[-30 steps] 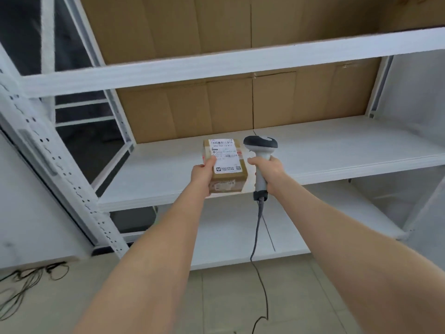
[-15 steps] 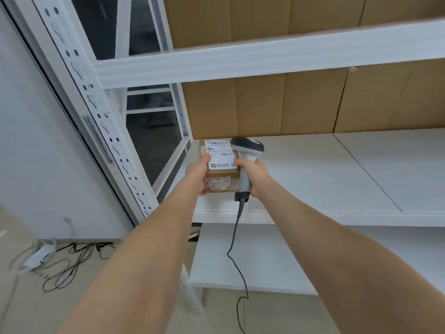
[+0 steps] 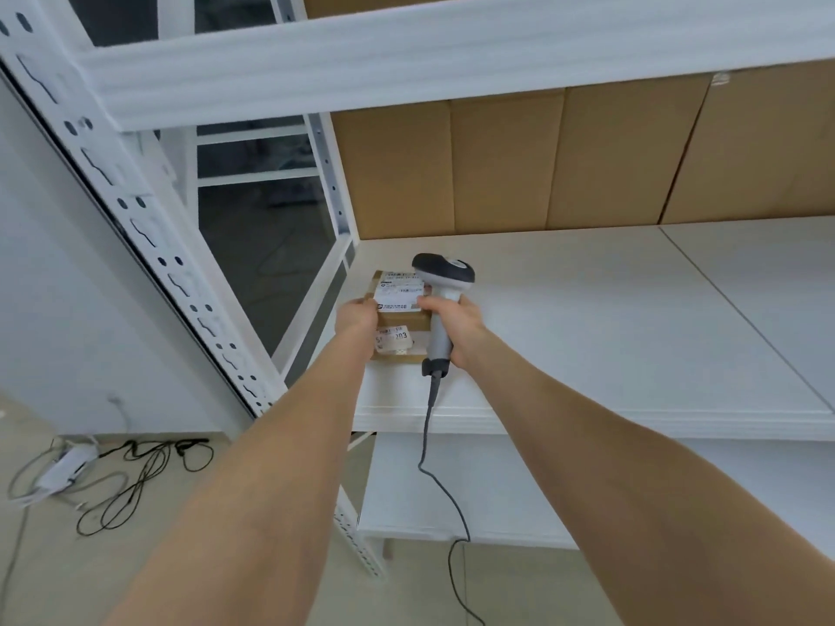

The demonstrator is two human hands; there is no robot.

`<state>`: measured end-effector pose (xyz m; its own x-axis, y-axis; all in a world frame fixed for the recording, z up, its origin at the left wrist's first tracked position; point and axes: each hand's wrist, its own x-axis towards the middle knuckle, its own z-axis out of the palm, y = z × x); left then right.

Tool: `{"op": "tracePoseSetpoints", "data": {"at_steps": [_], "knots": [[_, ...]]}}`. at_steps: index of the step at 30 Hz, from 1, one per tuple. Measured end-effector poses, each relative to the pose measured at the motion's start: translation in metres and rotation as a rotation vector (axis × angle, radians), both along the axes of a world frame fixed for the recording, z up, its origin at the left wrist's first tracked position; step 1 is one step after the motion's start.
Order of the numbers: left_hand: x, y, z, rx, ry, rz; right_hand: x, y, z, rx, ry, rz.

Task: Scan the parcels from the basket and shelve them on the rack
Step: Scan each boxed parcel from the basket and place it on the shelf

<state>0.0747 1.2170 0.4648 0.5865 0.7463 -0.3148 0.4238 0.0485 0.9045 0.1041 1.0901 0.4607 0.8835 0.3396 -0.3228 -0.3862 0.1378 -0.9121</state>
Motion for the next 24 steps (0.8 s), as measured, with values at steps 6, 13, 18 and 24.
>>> {"op": "tracePoseSetpoints", "data": {"at_steps": [6, 13, 18, 24], "knots": [[0.017, 0.001, 0.001, 0.16, 0.154, -0.028, 0.008, -0.013, -0.003, -0.019, -0.001, -0.018], [0.038, -0.04, 0.026, 0.617, 0.031, -0.112, 0.009, -0.064, 0.01, -0.058, -0.011, -0.084], [0.056, -0.111, 0.031, 0.618, -0.021, -0.351, 0.0, -0.134, 0.021, 0.036, -0.023, -0.209], [0.062, -0.247, 0.023, 0.602, -0.062, -0.621, -0.025, -0.258, 0.023, 0.042, -0.04, -0.486]]}}
